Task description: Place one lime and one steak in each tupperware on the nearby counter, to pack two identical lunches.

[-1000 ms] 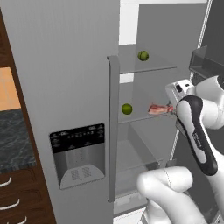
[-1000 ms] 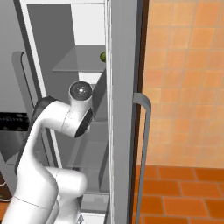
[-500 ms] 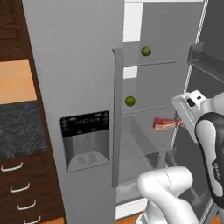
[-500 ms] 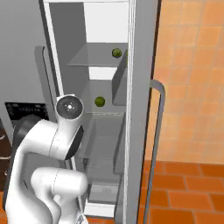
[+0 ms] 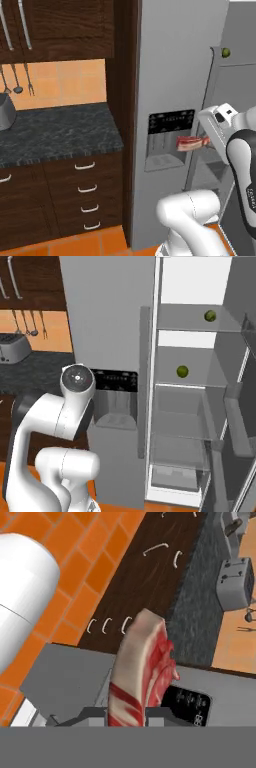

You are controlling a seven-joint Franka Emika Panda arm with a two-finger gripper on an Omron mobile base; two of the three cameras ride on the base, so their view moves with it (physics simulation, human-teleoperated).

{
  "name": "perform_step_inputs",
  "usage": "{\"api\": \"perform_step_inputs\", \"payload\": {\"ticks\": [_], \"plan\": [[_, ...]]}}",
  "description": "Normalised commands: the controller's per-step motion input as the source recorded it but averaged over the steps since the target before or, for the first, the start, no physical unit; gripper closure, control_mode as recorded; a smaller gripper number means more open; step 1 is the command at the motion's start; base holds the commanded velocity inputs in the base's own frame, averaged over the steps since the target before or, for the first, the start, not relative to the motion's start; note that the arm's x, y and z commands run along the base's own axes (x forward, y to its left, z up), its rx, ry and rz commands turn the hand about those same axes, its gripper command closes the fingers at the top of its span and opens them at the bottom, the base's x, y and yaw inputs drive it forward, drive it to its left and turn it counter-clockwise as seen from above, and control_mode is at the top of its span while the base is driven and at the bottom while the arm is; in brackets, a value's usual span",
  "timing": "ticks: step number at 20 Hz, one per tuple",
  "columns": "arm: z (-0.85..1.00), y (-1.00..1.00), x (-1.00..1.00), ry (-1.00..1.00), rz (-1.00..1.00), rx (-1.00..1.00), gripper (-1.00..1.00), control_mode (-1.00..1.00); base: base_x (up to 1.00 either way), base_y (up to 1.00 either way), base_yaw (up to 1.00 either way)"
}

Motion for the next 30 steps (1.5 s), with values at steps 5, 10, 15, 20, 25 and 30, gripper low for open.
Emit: {"api": "perform_step_inputs", "payload": {"ticks": [5, 10, 15, 20, 25, 30], "plan": [[0.0, 0.0, 0.0, 0.0, 0.0, 0.0, 1.0, 1.0, 0.35, 1.0, 0.09], [0.0, 0.0, 0.0, 0.0, 0.0, 0.0, 1.0, 1.0, 0.42, 1.0, 0.06], [0.0, 0.0, 0.0, 0.0, 0.0, 0.0, 1.0, 1.0, 0.2, 1.0, 0.0], [0.0, 0.0, 0.0, 0.0, 0.0, 0.0, 1.0, 1.0, 0.22, 1.0, 0.0], [0.0, 0.0, 0.0, 0.0, 0.0, 0.0, 1.0, 1.0, 0.43, 1.0, 0.0], [0.0, 0.0, 0.0, 0.0, 0.0, 0.0, 1.0, 1.0, 0.58, 1.0, 0.0]]}}
